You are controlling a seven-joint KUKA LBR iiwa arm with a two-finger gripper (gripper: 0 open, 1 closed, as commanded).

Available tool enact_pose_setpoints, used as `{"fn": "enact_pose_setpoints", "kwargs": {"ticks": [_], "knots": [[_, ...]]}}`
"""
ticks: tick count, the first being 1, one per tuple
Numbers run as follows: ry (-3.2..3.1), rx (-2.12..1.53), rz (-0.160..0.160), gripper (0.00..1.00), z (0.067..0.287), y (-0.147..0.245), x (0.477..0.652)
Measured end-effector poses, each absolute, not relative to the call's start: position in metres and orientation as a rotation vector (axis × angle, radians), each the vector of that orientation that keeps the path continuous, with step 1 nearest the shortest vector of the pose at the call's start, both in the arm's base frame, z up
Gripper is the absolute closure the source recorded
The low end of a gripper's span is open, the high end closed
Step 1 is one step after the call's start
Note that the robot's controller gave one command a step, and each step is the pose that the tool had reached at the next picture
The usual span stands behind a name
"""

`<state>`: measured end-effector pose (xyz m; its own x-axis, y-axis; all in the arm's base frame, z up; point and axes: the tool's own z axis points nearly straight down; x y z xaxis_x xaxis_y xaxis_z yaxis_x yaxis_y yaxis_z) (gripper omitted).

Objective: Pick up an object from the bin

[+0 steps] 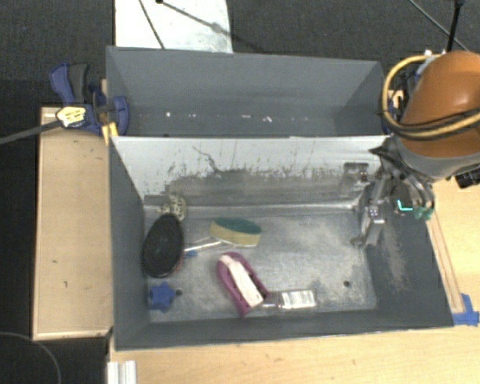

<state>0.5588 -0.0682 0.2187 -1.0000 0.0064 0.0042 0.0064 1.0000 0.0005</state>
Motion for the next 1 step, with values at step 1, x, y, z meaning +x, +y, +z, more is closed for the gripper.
{"fn": "enact_pose_setpoints", "kwargs": {"ticks": [1], "knots": [[-3.120,0.312,0.000,0.00,0.0692,0.0167,0.5020]]}}
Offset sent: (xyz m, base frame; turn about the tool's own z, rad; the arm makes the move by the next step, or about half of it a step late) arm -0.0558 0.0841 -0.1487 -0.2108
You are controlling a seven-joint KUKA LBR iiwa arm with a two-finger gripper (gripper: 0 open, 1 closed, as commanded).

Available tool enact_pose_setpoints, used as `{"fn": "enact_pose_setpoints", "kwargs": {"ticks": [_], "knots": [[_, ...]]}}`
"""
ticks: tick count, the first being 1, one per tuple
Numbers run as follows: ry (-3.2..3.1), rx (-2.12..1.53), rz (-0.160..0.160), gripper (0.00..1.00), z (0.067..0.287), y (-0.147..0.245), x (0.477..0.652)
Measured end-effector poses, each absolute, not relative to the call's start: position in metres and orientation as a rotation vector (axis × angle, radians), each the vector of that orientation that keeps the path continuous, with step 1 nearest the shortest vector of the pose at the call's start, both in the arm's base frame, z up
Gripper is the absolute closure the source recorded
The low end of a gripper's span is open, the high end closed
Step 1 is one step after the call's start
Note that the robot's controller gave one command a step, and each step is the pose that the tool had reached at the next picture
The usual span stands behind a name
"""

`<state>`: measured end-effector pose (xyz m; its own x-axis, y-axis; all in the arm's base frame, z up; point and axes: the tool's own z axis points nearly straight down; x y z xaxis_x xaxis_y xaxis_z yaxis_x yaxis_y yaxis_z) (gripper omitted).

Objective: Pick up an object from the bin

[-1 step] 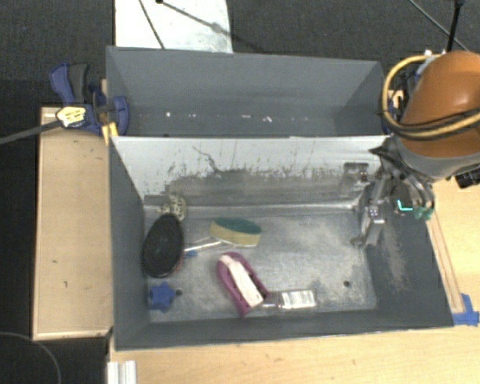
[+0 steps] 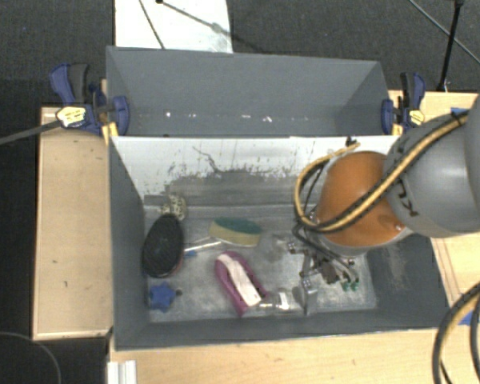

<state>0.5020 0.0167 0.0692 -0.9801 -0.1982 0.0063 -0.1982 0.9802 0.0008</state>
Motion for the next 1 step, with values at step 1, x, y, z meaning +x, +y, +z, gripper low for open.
{"fn": "enact_pose_setpoints", "kwargs": {"ticks": [1], "knots": [[-3.133,0.302,0.005,0.00,0.0714,-0.0487,0.4829]]}}
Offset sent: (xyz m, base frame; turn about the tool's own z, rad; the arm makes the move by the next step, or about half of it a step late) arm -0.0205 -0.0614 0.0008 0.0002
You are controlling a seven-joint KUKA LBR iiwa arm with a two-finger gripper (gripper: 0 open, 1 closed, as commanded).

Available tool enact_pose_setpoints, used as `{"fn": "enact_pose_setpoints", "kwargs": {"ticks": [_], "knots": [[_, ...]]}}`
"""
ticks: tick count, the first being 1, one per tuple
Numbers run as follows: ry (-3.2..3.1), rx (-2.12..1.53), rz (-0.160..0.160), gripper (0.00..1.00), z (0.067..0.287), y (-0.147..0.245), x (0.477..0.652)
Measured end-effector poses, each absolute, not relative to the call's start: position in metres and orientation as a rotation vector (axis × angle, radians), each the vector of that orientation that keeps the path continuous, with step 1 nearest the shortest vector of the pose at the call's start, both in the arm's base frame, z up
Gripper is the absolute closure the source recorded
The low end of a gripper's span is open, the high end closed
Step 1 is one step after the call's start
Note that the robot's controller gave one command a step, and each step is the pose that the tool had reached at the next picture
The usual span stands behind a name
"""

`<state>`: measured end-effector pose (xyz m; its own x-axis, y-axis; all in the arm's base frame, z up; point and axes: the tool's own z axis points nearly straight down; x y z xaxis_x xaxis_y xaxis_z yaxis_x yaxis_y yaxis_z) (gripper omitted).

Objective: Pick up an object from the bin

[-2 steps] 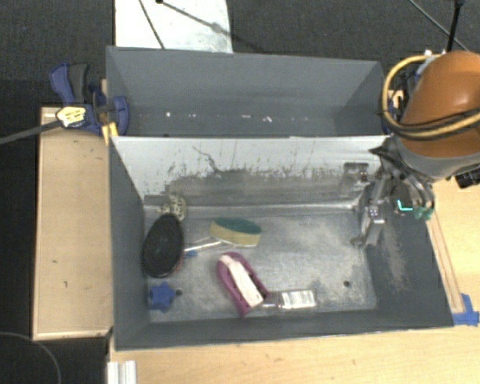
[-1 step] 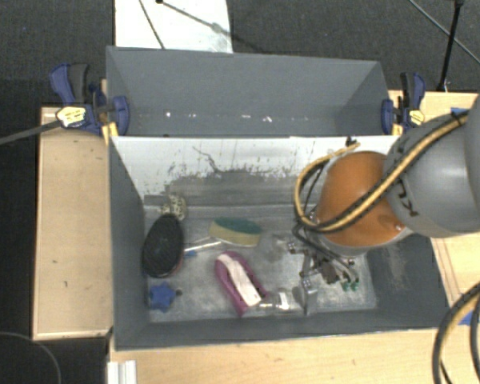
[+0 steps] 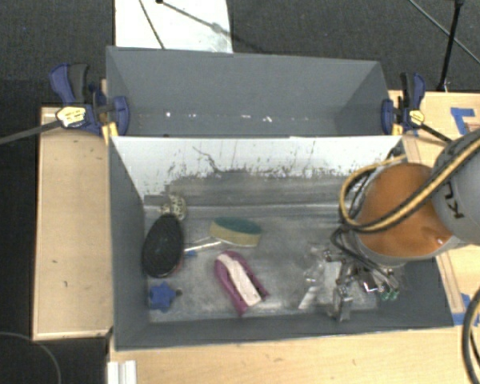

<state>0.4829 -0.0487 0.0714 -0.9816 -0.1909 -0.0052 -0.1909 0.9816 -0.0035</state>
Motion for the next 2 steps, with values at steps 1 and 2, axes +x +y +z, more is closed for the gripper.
{"fn": "enact_pose_setpoints", "kwargs": {"ticks": [1,2], "knots": [[3.043,-0.764,-0.006,0.00,0.101,-0.140,0.487],[3.006,-0.887,0.003,0.00,0.070,-0.046,0.489]]}}
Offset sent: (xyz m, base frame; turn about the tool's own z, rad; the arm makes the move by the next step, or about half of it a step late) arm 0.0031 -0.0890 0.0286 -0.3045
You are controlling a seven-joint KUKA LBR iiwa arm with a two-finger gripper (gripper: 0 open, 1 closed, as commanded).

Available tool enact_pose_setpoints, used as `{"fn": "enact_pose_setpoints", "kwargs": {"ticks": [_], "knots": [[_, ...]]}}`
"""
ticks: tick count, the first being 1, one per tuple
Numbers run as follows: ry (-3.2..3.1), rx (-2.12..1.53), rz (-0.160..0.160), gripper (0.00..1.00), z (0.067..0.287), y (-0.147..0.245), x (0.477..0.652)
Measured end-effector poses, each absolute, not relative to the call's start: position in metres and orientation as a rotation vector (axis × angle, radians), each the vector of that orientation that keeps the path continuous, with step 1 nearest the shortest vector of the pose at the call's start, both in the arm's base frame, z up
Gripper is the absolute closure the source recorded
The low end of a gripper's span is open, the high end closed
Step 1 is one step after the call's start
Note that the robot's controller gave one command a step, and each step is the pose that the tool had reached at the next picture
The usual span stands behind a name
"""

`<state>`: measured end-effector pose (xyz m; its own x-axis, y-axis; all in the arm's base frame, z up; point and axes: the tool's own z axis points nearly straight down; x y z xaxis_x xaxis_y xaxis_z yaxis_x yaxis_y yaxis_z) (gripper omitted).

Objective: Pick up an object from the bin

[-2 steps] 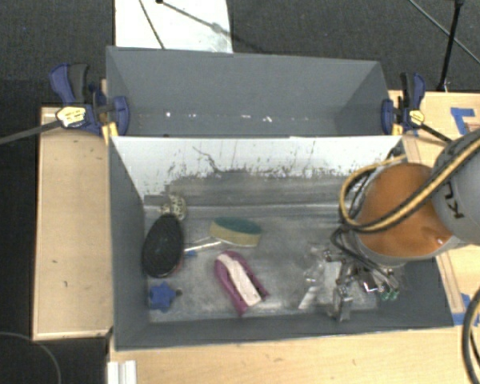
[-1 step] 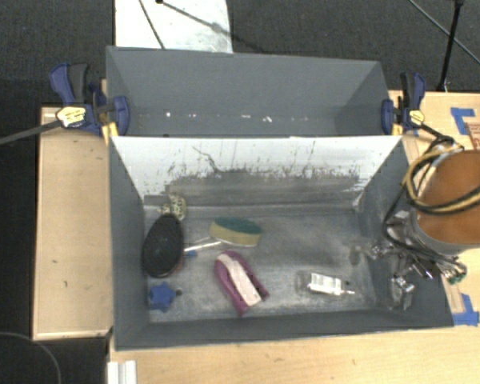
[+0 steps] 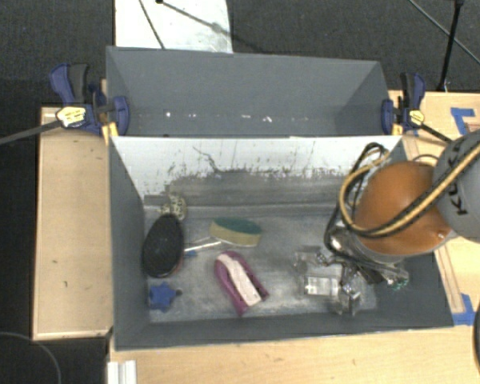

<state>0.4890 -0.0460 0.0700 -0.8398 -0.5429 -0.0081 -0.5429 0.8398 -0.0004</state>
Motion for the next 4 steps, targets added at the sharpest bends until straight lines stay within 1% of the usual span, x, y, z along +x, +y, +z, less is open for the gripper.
{"fn": "enact_pose_setpoints", "kwargs": {"ticks": [1,2,3,4], "knots": [[3.130,-0.114,-0.002,0.00,0.072,-0.057,0.480],[3.136,-0.122,0.000,1.00,0.070,-0.056,0.478],[3.133,-0.125,-0.001,1.00,0.108,-0.057,0.479],[3.130,-0.124,-0.002,1.00,0.176,-0.057,0.481]]}}
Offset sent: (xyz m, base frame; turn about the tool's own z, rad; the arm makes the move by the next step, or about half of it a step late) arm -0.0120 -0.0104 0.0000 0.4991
